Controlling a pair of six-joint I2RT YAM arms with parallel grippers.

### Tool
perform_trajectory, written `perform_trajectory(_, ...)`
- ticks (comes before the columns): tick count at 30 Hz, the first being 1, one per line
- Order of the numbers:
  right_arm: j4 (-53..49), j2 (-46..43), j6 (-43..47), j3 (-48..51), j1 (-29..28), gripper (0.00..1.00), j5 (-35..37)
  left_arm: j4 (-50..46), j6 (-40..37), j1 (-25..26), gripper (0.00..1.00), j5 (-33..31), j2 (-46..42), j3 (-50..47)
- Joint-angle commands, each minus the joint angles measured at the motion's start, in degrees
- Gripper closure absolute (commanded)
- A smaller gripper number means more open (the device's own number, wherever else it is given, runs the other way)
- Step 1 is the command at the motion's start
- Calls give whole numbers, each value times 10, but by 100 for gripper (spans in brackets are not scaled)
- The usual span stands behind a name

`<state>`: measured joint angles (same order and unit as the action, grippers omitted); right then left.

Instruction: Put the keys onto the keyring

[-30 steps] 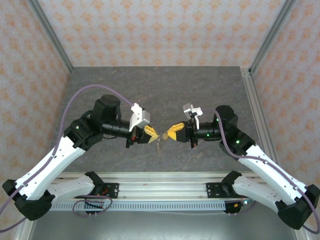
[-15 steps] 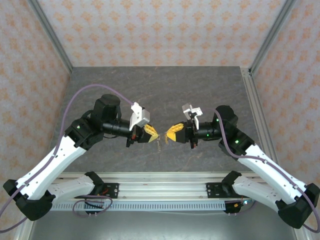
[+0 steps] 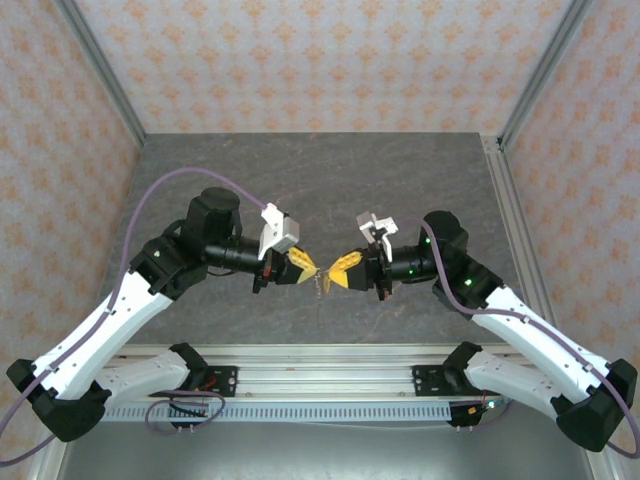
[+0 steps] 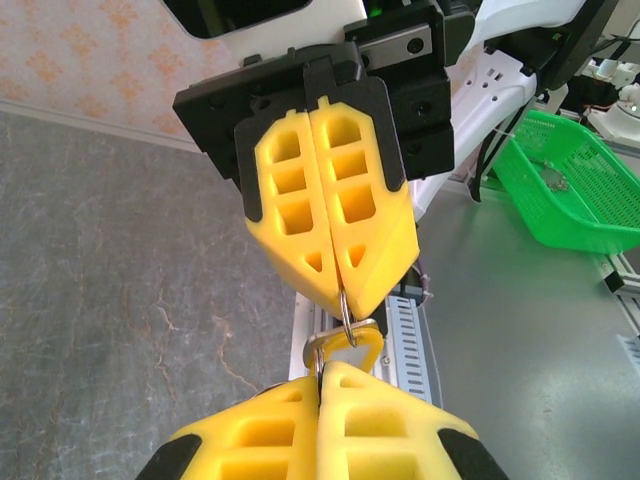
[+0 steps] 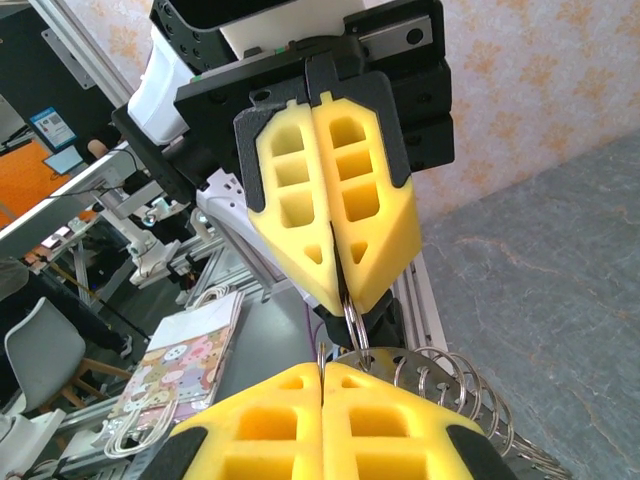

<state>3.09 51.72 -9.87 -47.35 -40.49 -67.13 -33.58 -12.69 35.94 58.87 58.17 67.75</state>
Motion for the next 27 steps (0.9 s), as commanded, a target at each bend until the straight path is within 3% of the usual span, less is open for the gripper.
perform_trajectory(1,34,-2,0,4,-5,100,-15,34,14,-4,100,29,-8,-6)
perform_trajectory(12,78,-22,-5,29,-5,100,42,52,27,-5,100,46,1,-9)
perform_trajectory(27,72,2,-46,19,-5,100,54,59,31,-5,100,52,-3,-13)
